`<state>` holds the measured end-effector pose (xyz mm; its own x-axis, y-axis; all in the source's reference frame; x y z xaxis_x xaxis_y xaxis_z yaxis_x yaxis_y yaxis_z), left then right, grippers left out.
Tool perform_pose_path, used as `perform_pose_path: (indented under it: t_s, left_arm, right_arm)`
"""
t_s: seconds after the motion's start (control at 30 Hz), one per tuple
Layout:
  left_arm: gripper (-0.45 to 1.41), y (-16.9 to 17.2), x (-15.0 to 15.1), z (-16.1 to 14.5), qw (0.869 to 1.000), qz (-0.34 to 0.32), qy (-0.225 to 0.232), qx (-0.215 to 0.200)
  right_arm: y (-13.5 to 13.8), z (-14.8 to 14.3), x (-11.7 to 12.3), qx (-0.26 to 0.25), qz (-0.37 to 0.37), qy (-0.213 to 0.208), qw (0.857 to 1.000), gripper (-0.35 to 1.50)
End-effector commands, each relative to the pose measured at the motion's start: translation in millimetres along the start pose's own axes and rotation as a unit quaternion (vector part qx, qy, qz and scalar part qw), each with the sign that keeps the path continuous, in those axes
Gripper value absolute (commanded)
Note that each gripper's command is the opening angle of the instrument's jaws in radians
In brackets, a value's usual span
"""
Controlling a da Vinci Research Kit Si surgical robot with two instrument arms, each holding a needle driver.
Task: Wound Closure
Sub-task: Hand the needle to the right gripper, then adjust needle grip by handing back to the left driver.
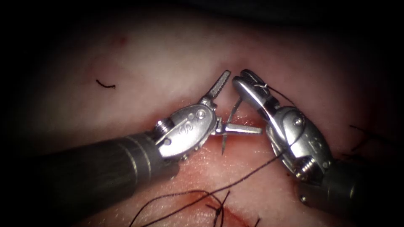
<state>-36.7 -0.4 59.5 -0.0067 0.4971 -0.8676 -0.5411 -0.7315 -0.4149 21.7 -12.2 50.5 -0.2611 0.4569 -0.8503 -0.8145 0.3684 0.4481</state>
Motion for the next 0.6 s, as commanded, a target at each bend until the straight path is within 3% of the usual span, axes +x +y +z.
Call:
perform_pose_path:
  t_s: [0.03, 0.17, 0.5, 0.6]
  left_arm:
    - [1.2, -0.3, 0.0, 0.4, 1.0, 0.001, -0.004, -0.003]
    - [1.2, -1.4, 0.3, -1.6, 0.998, -0.049, -0.001, -0.045]
    - [1.03, -2.2, -0.5, -1.9, 0.989, -0.096, -0.033, -0.112]
    - [0.96, -2.4, -1.8, -1.1, 0.987, -0.105, -0.036, -0.114]
  right_arm:
    - [0.2, 0.2, -0.6, 0.009, -0.004, -0.007, 1.0, -0.35]
    - [1.1, -0.7, -1.2, 0.062, -0.018, -0.037, 0.997, -0.35]
    - [1.7, -1.1, -1.4, 0.086, -0.031, -0.057, 0.994, -0.35]
    - [1.6, -0.8, -1.4, 0.088, -0.041, -0.056, 0.994, -0.35]
